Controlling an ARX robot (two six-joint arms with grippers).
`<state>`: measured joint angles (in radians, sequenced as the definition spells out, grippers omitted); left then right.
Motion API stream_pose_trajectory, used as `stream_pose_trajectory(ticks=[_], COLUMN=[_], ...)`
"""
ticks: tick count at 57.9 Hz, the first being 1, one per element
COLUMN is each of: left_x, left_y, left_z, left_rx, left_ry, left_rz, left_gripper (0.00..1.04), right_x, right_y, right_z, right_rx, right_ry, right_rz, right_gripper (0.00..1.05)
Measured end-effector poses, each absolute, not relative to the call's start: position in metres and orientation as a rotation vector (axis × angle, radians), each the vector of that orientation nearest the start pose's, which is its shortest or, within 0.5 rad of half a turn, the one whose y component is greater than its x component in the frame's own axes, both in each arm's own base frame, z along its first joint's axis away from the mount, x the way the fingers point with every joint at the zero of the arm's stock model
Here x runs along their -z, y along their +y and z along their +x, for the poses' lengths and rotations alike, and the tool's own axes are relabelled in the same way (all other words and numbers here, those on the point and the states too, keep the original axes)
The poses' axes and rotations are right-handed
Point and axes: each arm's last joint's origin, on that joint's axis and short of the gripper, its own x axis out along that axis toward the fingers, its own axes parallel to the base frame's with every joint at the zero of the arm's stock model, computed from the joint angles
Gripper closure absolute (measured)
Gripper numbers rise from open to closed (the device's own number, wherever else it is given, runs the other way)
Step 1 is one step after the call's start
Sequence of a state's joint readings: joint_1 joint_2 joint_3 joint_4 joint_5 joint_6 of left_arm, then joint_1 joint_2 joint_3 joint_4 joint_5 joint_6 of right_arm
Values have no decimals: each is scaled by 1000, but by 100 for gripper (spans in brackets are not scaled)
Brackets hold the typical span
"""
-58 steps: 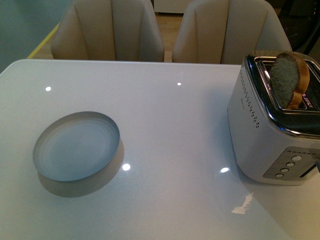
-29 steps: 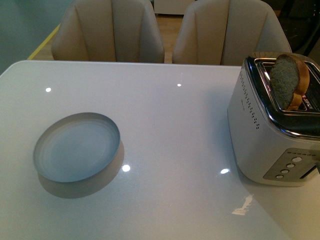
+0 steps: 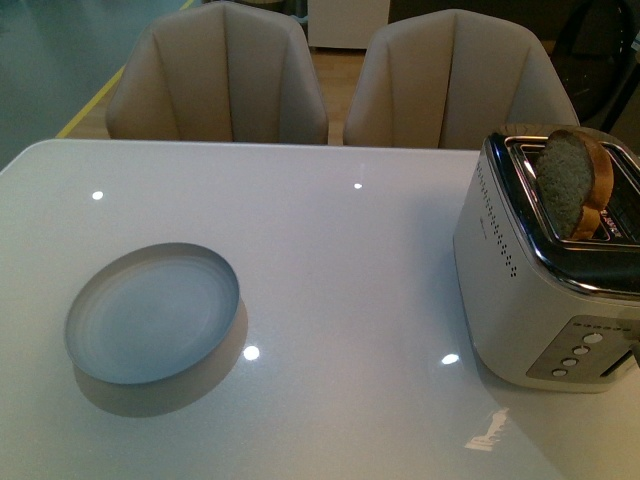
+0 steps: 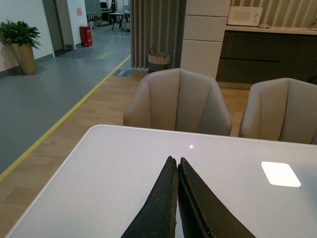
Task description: Left arm holds plate, right arm toasts bread
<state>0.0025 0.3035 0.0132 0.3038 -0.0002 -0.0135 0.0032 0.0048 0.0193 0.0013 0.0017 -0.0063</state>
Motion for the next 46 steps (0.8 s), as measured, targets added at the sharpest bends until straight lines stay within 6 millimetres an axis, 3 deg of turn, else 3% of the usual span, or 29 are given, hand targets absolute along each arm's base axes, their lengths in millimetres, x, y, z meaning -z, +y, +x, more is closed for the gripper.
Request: stream_pose_trajectory(ticks=[46], left_x=[-168], left_y=[0], left_z=[97], left_rx=[-2], left_ry=[-9], left_rz=[-12], left_gripper=[102], right_x=[-170], right_y=[0], right_z=[97], right_rx=[-1], right_ry=[-16], right_rz=[-6], right_gripper=[9])
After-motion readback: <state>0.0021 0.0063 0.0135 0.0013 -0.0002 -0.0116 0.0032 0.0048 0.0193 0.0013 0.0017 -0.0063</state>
